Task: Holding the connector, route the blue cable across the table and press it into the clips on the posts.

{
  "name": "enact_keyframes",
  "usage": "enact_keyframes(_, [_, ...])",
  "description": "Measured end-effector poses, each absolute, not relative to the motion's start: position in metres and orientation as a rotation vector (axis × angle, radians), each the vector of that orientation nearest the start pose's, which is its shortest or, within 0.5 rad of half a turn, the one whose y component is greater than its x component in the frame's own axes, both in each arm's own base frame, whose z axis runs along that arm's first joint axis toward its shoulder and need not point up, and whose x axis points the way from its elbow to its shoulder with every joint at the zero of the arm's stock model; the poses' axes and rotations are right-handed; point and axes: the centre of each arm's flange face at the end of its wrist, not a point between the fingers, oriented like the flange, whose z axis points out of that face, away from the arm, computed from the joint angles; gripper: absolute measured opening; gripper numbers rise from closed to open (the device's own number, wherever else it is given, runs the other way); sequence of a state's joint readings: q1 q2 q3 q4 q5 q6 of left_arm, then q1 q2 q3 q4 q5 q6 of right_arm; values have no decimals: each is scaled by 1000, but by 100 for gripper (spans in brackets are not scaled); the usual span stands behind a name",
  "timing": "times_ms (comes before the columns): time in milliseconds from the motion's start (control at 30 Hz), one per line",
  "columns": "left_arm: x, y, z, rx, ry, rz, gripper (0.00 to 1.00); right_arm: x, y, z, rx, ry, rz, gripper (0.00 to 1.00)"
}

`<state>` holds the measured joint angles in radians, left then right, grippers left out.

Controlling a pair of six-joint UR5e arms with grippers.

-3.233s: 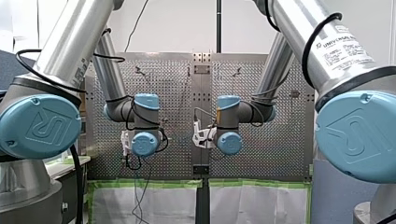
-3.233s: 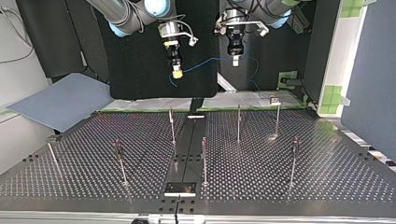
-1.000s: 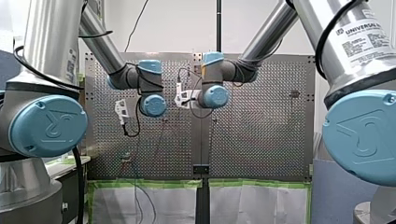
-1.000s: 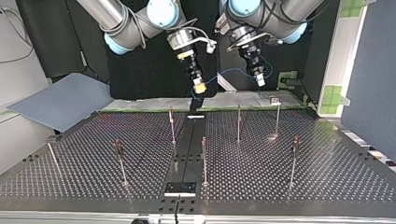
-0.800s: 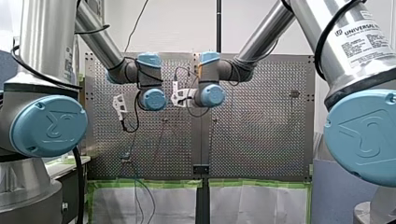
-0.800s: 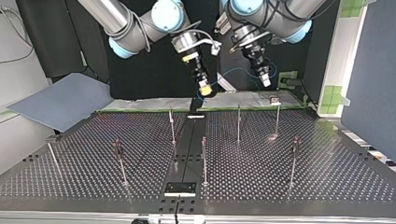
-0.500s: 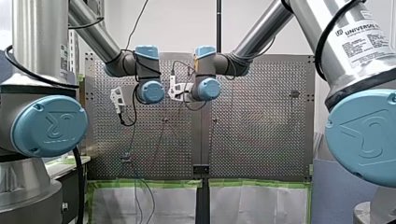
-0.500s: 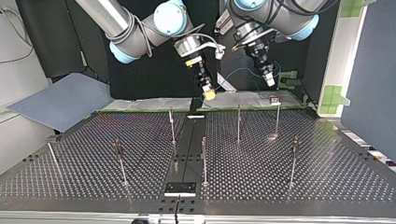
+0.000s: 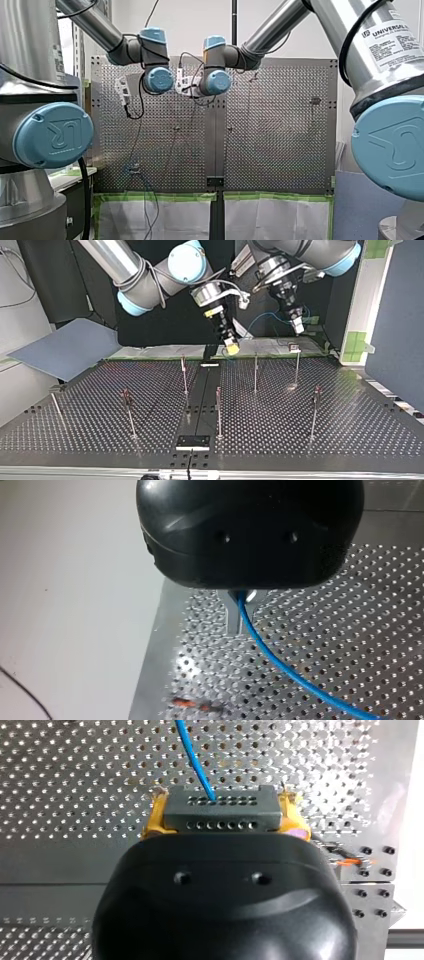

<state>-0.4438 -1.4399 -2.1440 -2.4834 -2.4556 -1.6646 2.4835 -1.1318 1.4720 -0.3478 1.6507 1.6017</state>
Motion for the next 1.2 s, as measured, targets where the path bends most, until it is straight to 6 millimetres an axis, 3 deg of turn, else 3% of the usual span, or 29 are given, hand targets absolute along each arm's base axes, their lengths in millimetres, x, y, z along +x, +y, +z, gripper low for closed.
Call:
enact_keyframes(367, [316, -201, 389, -541, 1294, 148, 1, 606, -303, 361, -2404, 978, -2540, 0])
enact_keyframes(500, [325, -202, 395, -531, 1305, 144, 1, 610, -302, 376, -2397, 966, -2547, 0])
enact_keyframes(767, [342, -208, 386, -467, 1383, 161, 1, 615, -302, 402, -2396, 961, -2551, 0])
enact_keyframes(1200, [314, -191, 360, -408, 1511, 244, 1, 623, -311, 452, -2293, 945, -2673, 0])
